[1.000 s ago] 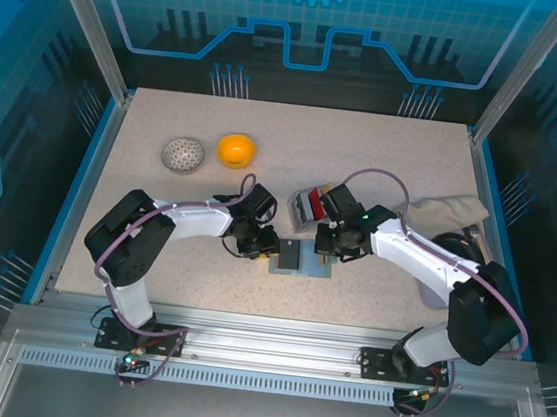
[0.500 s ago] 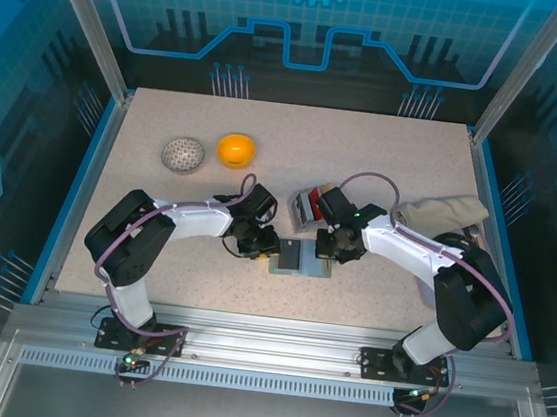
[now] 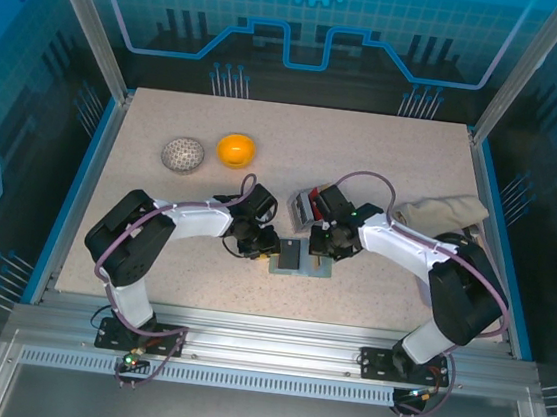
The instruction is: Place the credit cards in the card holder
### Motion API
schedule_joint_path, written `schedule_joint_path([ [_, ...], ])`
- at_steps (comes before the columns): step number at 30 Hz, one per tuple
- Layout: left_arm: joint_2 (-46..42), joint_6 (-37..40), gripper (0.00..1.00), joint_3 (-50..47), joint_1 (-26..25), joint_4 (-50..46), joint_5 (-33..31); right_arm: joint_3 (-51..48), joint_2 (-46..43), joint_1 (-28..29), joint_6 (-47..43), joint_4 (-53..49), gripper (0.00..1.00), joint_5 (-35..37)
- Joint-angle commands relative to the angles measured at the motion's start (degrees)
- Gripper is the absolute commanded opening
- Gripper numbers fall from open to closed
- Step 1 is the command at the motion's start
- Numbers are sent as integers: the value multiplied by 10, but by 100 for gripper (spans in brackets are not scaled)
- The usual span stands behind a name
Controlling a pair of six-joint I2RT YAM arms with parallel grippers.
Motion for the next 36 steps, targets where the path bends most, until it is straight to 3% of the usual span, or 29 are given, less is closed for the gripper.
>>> schedule_joint_path([
  [1,20,6,26,-11,-16,32,16,23,-3,10,0,-21,3,5],
  [13,25,3,26,-9,-16,36,18,7,11,-5,29,89,2,-119],
  [22,22,4,26,-8,-16,34,16,42,-37,-8,-22,-102,3,83],
  [36,21,5,26,-8,-16,30,17,11,1,-18,-14,-69,2,56],
])
